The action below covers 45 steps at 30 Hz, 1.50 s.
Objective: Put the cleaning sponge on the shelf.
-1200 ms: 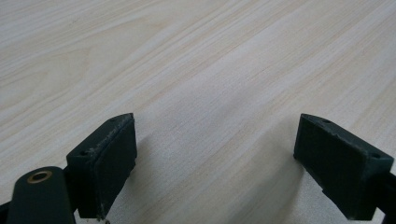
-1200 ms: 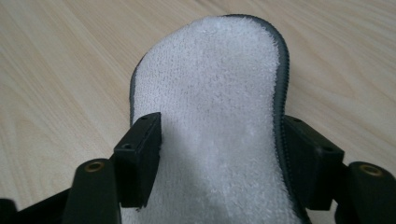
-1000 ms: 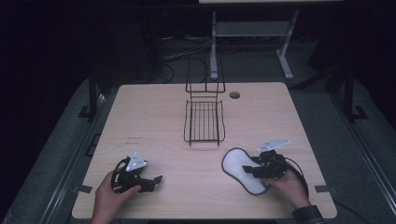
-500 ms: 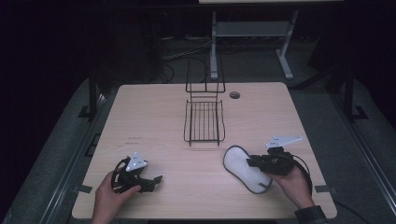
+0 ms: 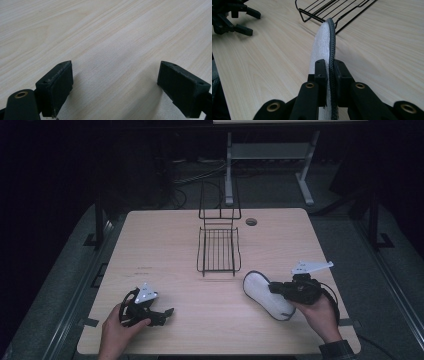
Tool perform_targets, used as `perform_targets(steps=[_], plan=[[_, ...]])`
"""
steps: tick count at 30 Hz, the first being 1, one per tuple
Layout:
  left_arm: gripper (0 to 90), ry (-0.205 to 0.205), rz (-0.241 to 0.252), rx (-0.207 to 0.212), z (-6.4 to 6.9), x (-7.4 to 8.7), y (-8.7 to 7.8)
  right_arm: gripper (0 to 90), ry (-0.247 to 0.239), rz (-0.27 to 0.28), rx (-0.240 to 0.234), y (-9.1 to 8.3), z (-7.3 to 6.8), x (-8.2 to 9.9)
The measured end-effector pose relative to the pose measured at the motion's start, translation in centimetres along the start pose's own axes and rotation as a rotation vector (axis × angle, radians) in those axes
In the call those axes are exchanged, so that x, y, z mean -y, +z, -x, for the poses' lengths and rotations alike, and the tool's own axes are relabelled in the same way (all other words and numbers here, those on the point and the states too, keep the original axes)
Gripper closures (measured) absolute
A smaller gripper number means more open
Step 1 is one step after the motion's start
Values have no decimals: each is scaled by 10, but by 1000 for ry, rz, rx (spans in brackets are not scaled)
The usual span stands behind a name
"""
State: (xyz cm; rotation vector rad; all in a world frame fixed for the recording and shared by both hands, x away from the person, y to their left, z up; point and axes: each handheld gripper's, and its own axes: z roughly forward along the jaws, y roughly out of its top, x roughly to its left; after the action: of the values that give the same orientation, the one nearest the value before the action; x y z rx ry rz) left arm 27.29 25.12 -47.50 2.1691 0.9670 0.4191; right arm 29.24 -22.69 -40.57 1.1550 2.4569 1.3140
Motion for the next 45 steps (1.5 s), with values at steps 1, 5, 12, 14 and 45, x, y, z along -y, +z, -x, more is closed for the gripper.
perform_targets(steps=[1, 5, 12, 14, 45], plan=[[123, 0, 0, 0, 0, 0, 0, 825, -3, -1, 1, 0, 0, -1], [123, 0, -1, 0, 0, 0, 0, 826, -7, 2, 1, -1, -1, -4], [123, 0, -1, 0, 0, 0, 0, 828, -17, 12, 3, -2, 1, -10], [123, -2, 1, -1, 0, 0, 0, 828, -21, 14, 8, -2, 1, -13], [123, 0, 1, -1, 0, 0, 0, 828, -66, 94, -7, 19, 9, -75]])
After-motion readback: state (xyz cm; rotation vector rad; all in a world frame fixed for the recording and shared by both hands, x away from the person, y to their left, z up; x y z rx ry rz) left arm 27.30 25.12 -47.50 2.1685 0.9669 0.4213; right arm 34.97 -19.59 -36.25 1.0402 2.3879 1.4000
